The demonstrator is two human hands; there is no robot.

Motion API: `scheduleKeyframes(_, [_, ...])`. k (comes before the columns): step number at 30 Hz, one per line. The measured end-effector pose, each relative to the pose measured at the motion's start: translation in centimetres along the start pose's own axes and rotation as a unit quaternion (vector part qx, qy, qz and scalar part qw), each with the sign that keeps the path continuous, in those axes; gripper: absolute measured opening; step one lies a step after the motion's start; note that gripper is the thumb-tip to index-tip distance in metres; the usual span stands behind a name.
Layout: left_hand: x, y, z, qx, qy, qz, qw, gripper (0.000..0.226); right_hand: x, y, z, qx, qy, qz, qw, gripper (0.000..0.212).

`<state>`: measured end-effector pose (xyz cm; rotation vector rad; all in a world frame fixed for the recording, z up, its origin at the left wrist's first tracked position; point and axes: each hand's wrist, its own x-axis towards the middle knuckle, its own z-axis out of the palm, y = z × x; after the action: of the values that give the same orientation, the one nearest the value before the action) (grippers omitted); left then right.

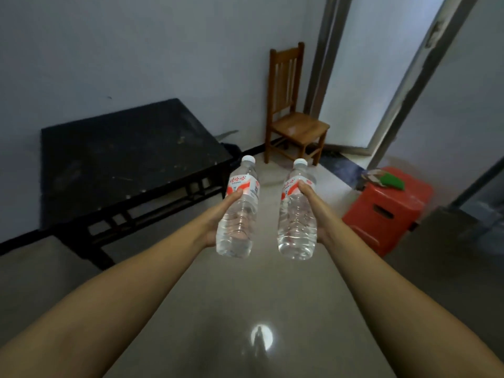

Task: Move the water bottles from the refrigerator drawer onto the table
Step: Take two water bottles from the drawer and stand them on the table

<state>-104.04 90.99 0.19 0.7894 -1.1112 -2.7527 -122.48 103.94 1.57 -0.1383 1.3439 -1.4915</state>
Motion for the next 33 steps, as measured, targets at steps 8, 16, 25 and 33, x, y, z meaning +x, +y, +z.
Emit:
scheduleKeyframes(8, [-9.5, 3.2, -11.0, -0.070, 0.113, 0.079, 0.988, 0.045, 4.1, 4.7, 15.3, -0.112, -0.066, 0.020, 0.991, 0.046])
scheduleKeyframes(16, [-12.5, 7.3, -19.7, -0.080, 0.212, 0.112, 0.968, 0.054, 11.2, 6.0, 26.7, -0.188, -0.122, 0.037, 0.974, 0.061])
scheduleKeyframes(25, [-10.9, 17.9, -28.9, -0.116, 0.294, 0.142, 0.938, 0.064, 23.0, 2.8, 39.0, -0.223, -0.179, 0.056, 0.957, 0.054])
scheduleKeyframes(33, [-10.0, 24.9, -36.3, -0.201, 0.313, 0.145, 0.917, 0.044, 30.9, 1.9, 46.8, -0.238, -0.198, 0.078, 0.948, 0.062])
